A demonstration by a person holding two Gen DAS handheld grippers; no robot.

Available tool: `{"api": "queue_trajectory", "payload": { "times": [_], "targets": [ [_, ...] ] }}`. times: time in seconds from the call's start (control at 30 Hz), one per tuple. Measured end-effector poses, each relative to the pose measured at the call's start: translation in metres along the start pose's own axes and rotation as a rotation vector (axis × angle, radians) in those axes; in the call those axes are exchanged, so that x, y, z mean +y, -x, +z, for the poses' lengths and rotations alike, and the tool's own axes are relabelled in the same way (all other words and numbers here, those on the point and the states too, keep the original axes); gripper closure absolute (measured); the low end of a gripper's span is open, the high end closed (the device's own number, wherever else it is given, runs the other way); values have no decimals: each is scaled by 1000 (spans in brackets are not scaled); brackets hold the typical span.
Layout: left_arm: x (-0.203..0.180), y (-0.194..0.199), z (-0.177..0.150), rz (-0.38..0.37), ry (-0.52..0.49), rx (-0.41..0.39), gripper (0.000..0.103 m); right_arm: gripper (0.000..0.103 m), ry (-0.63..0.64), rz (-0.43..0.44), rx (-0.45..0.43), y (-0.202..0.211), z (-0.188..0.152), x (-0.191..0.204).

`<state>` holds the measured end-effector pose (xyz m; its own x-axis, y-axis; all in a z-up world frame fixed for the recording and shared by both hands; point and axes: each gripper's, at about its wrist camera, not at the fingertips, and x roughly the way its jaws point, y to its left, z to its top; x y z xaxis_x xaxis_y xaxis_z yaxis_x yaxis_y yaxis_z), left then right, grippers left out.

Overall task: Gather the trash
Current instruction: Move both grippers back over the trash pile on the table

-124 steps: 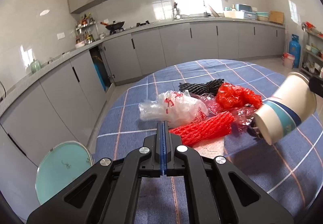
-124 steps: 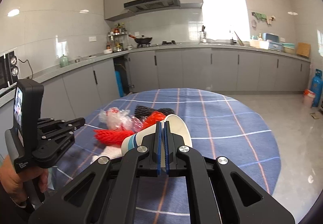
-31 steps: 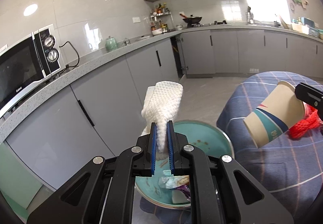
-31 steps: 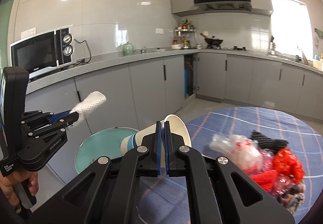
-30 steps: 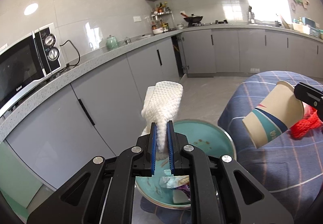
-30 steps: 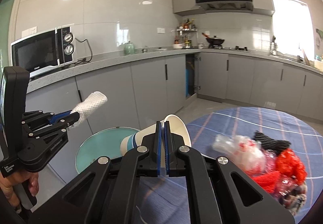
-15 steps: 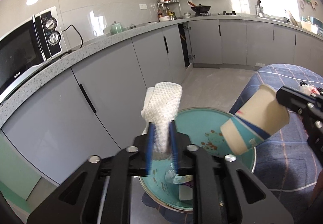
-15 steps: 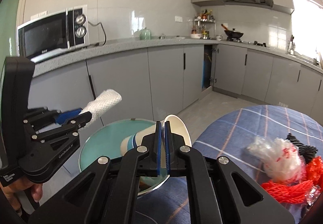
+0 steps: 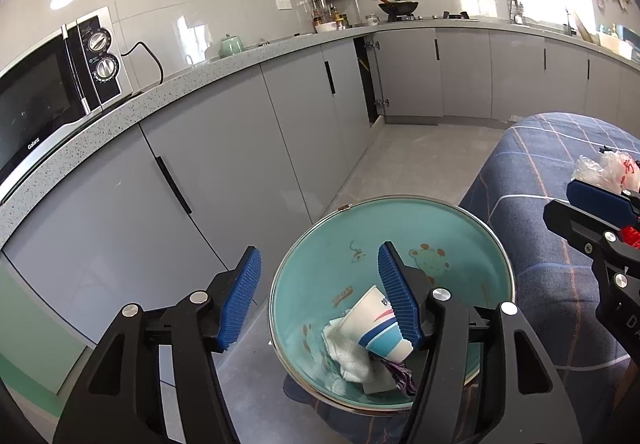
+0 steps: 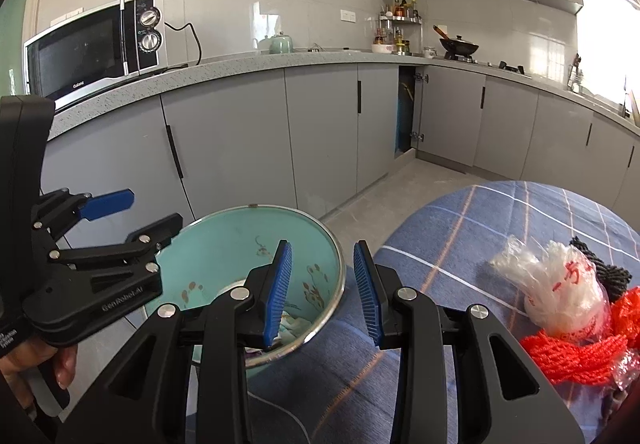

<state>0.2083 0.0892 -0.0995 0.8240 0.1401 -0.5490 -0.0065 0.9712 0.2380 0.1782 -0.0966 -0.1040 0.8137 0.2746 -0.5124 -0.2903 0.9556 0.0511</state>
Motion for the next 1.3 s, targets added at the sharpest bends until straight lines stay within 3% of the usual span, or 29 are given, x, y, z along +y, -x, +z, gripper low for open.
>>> {"api": "queue_trajectory", "payload": {
  "times": [0.13, 0.67, 0.73, 1.03, 1.3],
  "targets": [
    [-4, 4, 1, 4, -8, -4, 34, 69, -4, -9, 1, 5, -2, -3],
    [-41, 23, 3, 40, -91, -23, 27, 67, -36, -88, 9, 39, -14, -34],
    [-50, 25, 3, 29, -100, -22, 22, 64, -39, -107, 9, 46, -17, -41],
    [-111, 41, 12, -100, -178, -62, 18, 55, -113, -310, 31, 102, -44, -111],
    [-194, 58, 21, -265, -284, -121, 15, 46, -245, -522, 75, 151, -82, -184]
  ]
}}
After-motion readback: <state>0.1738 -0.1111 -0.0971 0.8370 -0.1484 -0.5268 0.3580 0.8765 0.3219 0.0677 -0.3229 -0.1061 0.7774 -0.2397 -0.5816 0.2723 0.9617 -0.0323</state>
